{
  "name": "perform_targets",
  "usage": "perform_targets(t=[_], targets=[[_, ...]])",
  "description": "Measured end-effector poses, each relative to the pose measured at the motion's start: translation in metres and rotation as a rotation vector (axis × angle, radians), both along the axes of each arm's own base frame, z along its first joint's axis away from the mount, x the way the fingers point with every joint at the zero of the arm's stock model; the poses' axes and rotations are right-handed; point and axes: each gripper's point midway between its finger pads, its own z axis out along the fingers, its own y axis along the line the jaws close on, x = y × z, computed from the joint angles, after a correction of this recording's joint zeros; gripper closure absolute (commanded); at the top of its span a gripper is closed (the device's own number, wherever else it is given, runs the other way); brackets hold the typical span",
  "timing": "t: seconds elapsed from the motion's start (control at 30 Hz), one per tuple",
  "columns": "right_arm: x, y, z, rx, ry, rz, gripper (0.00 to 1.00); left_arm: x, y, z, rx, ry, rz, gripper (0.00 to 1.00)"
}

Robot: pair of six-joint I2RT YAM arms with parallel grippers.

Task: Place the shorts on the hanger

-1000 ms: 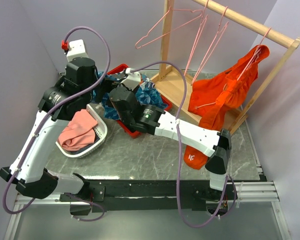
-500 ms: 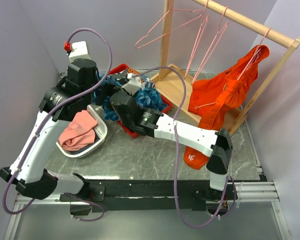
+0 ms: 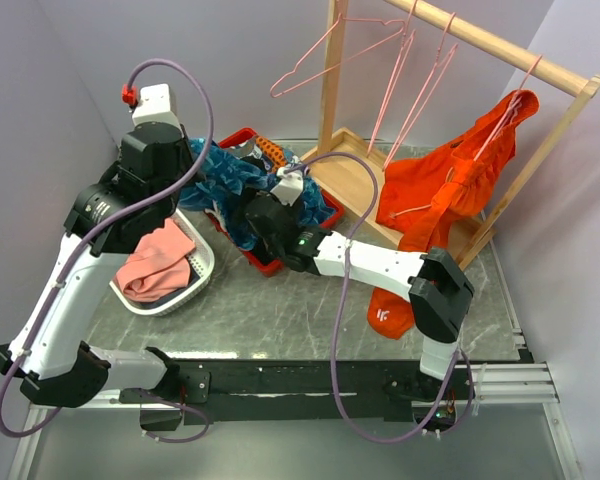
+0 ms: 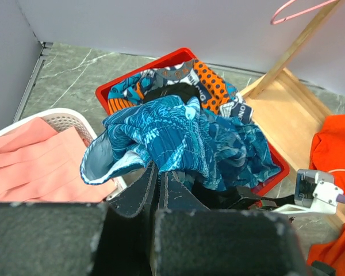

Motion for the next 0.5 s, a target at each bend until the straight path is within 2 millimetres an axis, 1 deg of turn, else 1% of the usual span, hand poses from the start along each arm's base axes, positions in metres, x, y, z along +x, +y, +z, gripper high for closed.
perform_targets(t=[0.03, 0.07, 0.1, 0.17, 0.23, 0.33, 0.43, 0.47, 0.5], targets=[[0.002, -0.001, 0.003, 0.004, -0.004, -0.007, 0.07, 0.0, 0.0, 0.003, -0.004, -0.005, 0.0, 0.99], [0.002, -0.001, 0.004, 0.004, -0.004, -0.011, 0.11, -0.001, 0.001, 0.006, -0.009, -0.013, -0.001, 0.99], [0.003, -0.003, 0.003, 0.003, 0.0, -0.015, 0.12, -0.002, 0.001, 0.009, -0.014, -0.02, 0.0, 0.99], [0.005, -0.008, -0.001, -0.004, 0.013, -0.028, 0.16, -0.004, 0.003, 0.018, -0.028, -0.041, 0.001, 0.99], [0.006, -0.016, -0.007, -0.014, 0.026, -0.042, 0.19, -0.007, 0.006, 0.022, -0.034, -0.053, 0.007, 0.99], [-0.001, -0.031, -0.019, -0.039, 0.054, -0.051, 0.27, -0.01, 0.011, 0.026, -0.039, -0.066, 0.019, 0.99], [-0.011, -0.043, -0.03, -0.054, 0.083, -0.049, 0.46, -0.012, 0.016, 0.03, -0.044, -0.078, 0.032, 0.99], [-0.015, -0.047, -0.033, -0.063, 0.093, -0.047, 0.64, -0.012, 0.017, 0.031, -0.045, -0.082, 0.036, 0.99], [-0.018, -0.049, -0.032, -0.064, 0.096, -0.043, 0.74, -0.012, 0.018, 0.031, -0.045, -0.083, 0.04, 0.99]])
